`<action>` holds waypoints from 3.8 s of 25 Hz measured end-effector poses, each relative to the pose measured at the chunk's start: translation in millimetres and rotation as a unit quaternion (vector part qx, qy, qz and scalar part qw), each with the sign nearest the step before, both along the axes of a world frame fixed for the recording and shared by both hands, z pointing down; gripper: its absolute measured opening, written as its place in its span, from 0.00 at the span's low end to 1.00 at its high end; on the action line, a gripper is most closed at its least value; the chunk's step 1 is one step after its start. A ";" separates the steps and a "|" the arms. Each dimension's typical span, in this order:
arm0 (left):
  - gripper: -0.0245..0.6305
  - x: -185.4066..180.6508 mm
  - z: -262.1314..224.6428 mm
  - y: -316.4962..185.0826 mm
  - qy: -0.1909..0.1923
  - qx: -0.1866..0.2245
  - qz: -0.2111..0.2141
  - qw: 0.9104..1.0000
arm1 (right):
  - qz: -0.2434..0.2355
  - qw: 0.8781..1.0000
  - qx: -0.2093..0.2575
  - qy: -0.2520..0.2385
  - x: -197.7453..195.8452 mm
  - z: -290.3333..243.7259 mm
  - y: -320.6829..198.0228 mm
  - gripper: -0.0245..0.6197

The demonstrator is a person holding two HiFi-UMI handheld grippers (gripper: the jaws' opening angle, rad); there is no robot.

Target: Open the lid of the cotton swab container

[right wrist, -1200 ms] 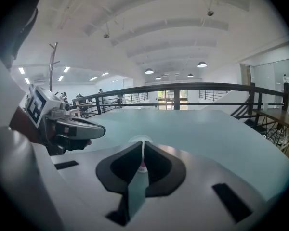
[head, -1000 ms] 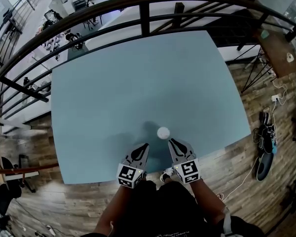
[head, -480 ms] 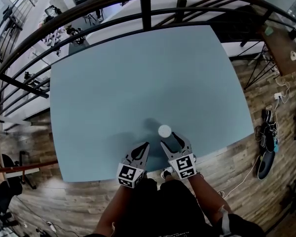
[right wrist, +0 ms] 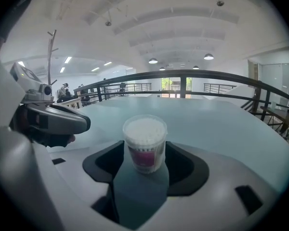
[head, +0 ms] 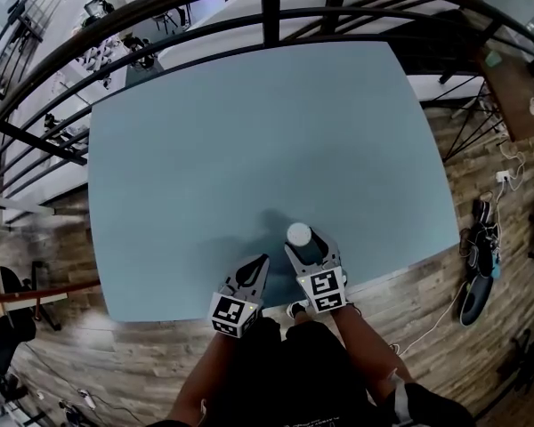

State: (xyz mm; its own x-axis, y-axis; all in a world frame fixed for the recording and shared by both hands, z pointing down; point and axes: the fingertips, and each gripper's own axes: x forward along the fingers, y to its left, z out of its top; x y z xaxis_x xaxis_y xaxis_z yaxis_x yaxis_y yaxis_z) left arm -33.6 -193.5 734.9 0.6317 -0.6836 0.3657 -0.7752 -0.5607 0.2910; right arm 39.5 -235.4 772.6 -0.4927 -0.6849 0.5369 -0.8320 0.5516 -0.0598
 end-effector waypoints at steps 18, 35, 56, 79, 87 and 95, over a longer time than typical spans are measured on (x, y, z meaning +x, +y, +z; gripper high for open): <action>0.06 0.8 -8.8 -1.7 0.004 0.003 -0.006 1.000 | -0.014 1.000 0.026 -0.005 10.8 -2.5 2.0 0.41; 0.06 -4.5 -71.3 -14.8 -0.016 0.080 0.011 0.997 | -0.037 0.997 0.069 -0.026 0.8 -82.4 3.0 0.40; 0.06 11.9 -169.2 -29.4 -0.043 0.192 0.060 0.979 | -0.060 0.991 0.116 -0.025 -1.4 -177.8 -2.1 0.40; 0.24 40.2 -185.1 -29.0 -0.241 0.304 0.172 0.906 | -0.086 0.991 0.105 -0.010 0.1 -171.5 -3.6 0.40; 0.30 49.1 -161.5 -20.3 -0.357 0.316 0.227 0.849 | -0.097 0.990 0.102 -0.007 -8.0 -168.1 -2.5 0.40; 0.30 50.6 -153.2 -19.3 -0.434 0.333 0.260 0.796 | -0.134 0.982 0.123 0.047 -21.1 -162.4 2.3 0.40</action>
State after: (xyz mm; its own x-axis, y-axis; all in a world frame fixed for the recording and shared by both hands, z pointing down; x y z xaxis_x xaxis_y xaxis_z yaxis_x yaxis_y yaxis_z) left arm 17.0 -212.8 581.7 0.5994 -0.6364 0.4855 -0.1342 -0.6779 -0.7228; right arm 18.4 -233.1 610.2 -0.6287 -0.6523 0.4234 -0.6506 0.7394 0.1731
